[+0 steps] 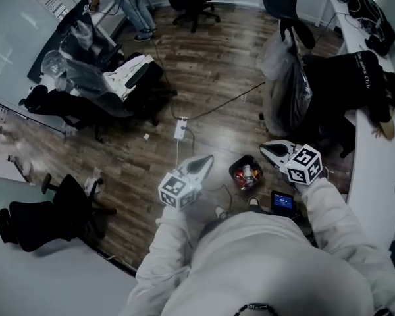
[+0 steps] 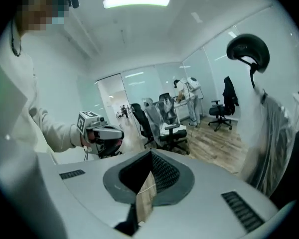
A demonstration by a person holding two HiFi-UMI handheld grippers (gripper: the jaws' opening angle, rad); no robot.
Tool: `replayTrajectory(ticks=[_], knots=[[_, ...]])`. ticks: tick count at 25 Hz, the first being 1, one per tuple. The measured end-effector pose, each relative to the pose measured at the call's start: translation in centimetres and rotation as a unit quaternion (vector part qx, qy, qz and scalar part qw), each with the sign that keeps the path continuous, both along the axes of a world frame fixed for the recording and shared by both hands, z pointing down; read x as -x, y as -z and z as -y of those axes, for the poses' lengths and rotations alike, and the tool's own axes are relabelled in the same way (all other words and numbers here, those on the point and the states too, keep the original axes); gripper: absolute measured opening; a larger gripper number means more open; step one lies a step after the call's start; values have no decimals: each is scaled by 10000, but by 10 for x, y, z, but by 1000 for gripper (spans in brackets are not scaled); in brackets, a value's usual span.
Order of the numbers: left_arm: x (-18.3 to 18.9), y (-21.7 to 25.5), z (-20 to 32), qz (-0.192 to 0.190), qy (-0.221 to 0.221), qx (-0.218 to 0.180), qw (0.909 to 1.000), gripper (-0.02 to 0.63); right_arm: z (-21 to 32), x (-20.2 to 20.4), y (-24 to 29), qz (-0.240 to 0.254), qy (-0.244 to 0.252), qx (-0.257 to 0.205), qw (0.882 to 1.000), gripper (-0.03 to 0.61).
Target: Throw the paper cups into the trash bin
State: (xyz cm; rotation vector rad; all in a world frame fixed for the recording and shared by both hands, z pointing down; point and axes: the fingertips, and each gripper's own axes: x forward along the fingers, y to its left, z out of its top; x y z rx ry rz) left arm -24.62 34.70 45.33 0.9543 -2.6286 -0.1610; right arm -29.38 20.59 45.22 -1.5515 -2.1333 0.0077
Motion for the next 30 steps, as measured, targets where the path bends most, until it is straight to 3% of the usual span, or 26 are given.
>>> replayTrajectory(ticks=[3, 8, 13, 16, 19, 30], knots=[[17, 48, 3, 572, -179, 97, 9982, -12, -11, 10, 52, 448, 22, 241, 9987, 20], [43, 119, 10, 1153, -308, -597, 9911, -11, -21, 23, 126, 1062, -64, 611, 9924, 20], [67, 135, 25, 1307, -474, 491, 9891, -11, -28, 19, 161, 1397, -72, 875, 9863, 20], [74, 166, 30, 1508, -448, 285, 9871, -11, -32, 21, 176, 1602, -230, 1091, 9808, 20], [74, 171, 41, 1421, -491, 112, 9886, -11, -33, 21, 186, 1794, -326, 1088, 9772, 18], [78, 188, 56, 1589, -650, -170, 9850, -11, -25, 17, 191, 1714, -432, 1124, 9778, 18]])
